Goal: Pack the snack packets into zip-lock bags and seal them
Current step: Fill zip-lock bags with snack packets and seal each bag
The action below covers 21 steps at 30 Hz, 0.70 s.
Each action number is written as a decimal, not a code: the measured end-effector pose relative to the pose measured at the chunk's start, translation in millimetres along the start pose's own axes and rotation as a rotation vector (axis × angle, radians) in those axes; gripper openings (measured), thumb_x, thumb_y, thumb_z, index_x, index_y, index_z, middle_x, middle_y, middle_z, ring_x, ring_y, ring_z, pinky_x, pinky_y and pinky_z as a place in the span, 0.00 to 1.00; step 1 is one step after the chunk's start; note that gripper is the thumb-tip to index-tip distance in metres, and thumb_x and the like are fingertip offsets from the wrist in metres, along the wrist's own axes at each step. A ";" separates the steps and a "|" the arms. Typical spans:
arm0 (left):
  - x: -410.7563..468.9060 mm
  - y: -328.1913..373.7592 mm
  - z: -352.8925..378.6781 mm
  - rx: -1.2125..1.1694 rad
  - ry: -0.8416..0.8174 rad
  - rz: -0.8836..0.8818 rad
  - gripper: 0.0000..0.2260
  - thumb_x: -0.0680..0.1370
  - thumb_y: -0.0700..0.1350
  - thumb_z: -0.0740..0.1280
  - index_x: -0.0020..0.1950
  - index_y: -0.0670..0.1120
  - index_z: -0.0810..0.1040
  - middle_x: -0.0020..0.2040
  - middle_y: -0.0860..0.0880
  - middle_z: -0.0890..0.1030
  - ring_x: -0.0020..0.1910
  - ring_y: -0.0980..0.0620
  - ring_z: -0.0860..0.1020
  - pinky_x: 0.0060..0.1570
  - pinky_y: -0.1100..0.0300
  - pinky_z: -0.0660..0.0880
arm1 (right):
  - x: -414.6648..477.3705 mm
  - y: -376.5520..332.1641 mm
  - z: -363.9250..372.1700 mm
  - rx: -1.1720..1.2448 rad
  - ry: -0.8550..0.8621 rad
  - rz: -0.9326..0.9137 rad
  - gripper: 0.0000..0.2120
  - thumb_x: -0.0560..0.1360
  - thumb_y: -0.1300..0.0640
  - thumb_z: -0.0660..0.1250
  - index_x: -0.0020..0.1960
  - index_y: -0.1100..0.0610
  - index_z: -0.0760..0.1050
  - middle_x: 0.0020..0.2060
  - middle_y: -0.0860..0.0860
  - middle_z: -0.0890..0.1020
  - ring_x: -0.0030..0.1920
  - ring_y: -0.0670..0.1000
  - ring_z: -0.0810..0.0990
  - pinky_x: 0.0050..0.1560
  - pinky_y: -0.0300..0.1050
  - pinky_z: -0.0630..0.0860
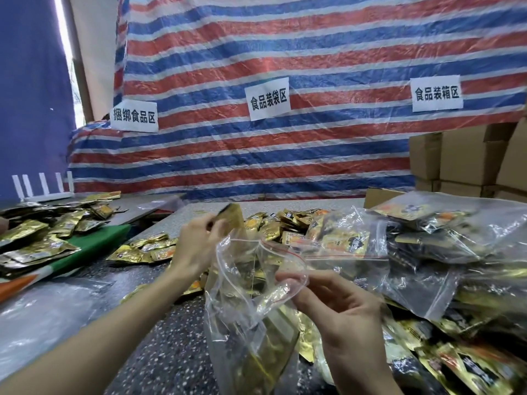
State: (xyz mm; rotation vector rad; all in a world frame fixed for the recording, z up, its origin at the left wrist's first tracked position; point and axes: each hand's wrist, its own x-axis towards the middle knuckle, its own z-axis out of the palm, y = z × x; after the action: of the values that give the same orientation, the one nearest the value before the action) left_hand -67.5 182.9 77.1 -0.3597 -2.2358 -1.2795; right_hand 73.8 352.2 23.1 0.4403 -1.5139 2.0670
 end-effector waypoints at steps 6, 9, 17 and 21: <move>-11.1 21.3 -62.6 -0.195 0.082 0.076 0.09 0.81 0.45 0.67 0.44 0.45 0.83 0.38 0.45 0.86 0.33 0.48 0.85 0.33 0.55 0.82 | -3.2 -6.4 3.6 0.034 -0.003 -0.003 0.08 0.62 0.59 0.76 0.42 0.58 0.87 0.41 0.57 0.88 0.44 0.53 0.87 0.42 0.38 0.81; -28.9 46.0 -92.6 -0.258 0.087 0.151 0.08 0.81 0.47 0.66 0.46 0.46 0.83 0.39 0.48 0.86 0.34 0.45 0.85 0.32 0.56 0.82 | -4.3 -7.6 4.7 0.039 -0.014 -0.011 0.08 0.63 0.61 0.75 0.42 0.59 0.87 0.41 0.57 0.87 0.44 0.53 0.87 0.42 0.37 0.81; -64.9 88.9 -141.2 -0.379 0.144 0.293 0.10 0.80 0.53 0.67 0.46 0.49 0.84 0.38 0.44 0.86 0.34 0.40 0.85 0.30 0.54 0.82 | -6.6 -9.2 6.8 0.030 -0.008 -0.016 0.07 0.64 0.63 0.75 0.42 0.59 0.87 0.40 0.57 0.87 0.43 0.53 0.87 0.42 0.37 0.81; -76.8 103.6 -144.8 -0.389 0.133 0.267 0.16 0.72 0.62 0.71 0.44 0.50 0.85 0.36 0.44 0.85 0.31 0.40 0.84 0.29 0.53 0.81 | -7.8 -8.6 7.8 0.005 -0.007 -0.023 0.08 0.63 0.62 0.76 0.42 0.57 0.87 0.40 0.56 0.88 0.43 0.53 0.87 0.42 0.37 0.81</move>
State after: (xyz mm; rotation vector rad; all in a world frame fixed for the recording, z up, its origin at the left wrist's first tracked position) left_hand 90.5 114.7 166.5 -0.6710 -1.7540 -1.5350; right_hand 84.8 345.1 27.9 0.4653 -1.5005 2.0541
